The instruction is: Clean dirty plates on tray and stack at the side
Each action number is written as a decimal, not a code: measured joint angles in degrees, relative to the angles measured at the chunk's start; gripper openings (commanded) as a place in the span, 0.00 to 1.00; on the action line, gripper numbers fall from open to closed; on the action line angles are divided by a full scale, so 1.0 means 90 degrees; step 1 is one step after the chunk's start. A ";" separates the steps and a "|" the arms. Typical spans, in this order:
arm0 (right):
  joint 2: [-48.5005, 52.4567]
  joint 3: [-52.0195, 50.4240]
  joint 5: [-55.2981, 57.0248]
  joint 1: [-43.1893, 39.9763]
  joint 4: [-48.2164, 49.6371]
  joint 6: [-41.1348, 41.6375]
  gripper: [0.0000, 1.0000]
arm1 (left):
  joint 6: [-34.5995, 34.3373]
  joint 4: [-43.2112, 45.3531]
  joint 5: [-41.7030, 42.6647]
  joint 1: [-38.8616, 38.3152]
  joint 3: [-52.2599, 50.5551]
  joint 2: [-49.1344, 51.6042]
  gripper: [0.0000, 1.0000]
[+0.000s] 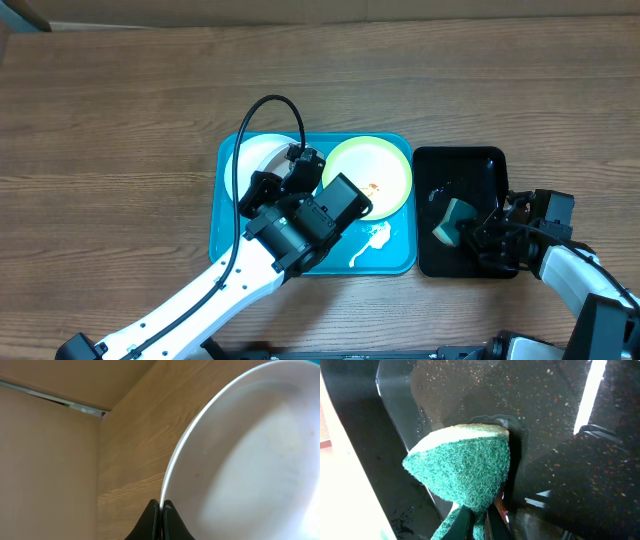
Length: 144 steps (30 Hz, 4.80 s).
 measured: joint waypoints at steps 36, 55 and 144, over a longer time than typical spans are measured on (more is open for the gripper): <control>0.0044 0.0838 0.0799 0.0505 -0.1151 -0.0850 0.04 | -0.0401 -0.0039 0.1103 0.0153 0.0027 -0.0012 0.04; 0.0068 0.2419 0.2516 0.1457 -0.2871 -0.1328 0.04 | -0.1103 -0.0406 0.4175 0.3713 0.0153 -0.1137 0.04; 0.0432 0.2319 0.3211 0.2011 -0.2516 -0.1350 0.04 | 0.0818 0.1569 0.7757 0.6105 0.0255 0.2130 0.71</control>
